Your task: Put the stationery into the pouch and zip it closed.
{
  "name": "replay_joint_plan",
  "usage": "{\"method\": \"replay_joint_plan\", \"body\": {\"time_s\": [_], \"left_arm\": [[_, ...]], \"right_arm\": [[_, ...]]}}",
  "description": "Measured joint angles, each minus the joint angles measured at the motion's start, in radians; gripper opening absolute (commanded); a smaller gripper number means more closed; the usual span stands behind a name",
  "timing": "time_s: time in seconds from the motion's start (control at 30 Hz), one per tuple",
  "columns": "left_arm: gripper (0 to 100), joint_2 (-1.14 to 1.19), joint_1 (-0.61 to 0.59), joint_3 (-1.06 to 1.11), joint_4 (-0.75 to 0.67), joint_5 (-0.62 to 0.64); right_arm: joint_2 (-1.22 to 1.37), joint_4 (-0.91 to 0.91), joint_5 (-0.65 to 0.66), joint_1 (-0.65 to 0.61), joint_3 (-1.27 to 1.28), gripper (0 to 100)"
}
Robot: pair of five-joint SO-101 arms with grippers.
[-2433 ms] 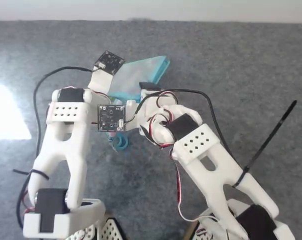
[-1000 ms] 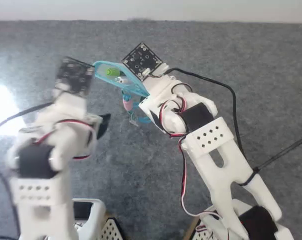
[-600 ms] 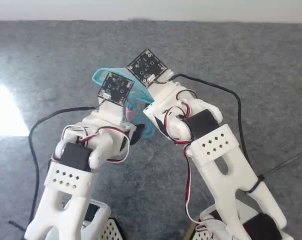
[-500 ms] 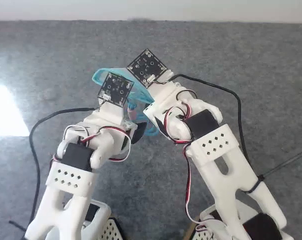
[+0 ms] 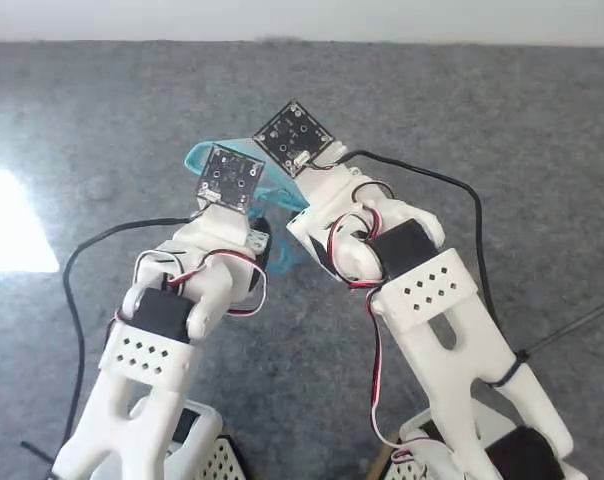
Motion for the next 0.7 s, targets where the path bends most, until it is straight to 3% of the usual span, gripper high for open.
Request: {"method": "replay_joint_plan", "body": {"time_s": [0.4,0.7], "left_arm": [[1,0.0,-0.259,-0.043,-0.002,-0.032],[1,0.0,-0.353,-0.054,-0.008,-0.081]], "right_arm": [[-0.017,-0.006,0.0,0.0,0.086,0.7],[-0.052,-0.031,0.014,0.064,0.164,0.7]]}}
